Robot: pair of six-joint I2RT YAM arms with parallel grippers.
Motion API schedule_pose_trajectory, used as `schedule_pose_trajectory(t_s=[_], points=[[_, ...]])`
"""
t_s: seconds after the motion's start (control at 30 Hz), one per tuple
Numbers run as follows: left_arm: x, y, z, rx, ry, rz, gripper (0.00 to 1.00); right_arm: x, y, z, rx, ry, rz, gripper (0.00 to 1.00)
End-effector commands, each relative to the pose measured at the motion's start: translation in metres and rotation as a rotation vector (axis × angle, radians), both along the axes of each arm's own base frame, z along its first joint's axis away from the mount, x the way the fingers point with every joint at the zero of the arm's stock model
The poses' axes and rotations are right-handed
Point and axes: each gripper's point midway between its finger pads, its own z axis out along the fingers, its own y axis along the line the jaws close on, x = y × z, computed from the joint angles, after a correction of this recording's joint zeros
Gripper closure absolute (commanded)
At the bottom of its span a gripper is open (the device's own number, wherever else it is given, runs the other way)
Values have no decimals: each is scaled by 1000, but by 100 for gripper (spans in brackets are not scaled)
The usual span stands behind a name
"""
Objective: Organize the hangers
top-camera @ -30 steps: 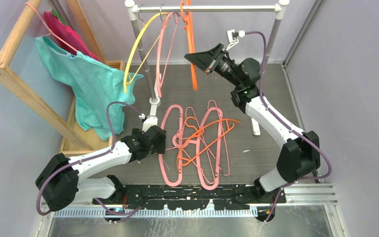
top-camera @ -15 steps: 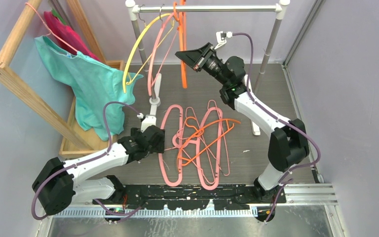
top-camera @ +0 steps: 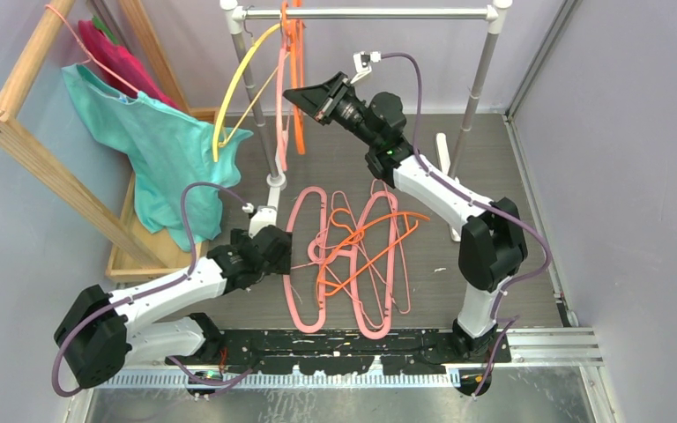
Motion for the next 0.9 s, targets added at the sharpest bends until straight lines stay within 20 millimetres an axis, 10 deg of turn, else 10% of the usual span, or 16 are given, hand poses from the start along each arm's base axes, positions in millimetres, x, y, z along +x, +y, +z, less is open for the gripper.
schedule_pose_trajectory(t_s=[0.0, 0.23, 0.6, 0.87], points=[[3, 7, 7, -4, -40, 29, 2, 1, 14, -5, -9, 32, 16, 99], [-1, 10, 8, -17, -46, 39, 2, 3, 23, -18, -16, 65, 45, 95], [-1, 11, 7, -17, -42, 47, 2, -22, -20, 6, -58, -80, -120, 36], [0, 10, 6, -4, -32, 47, 2, -49, -71, 18, -165, -222, -306, 17]])
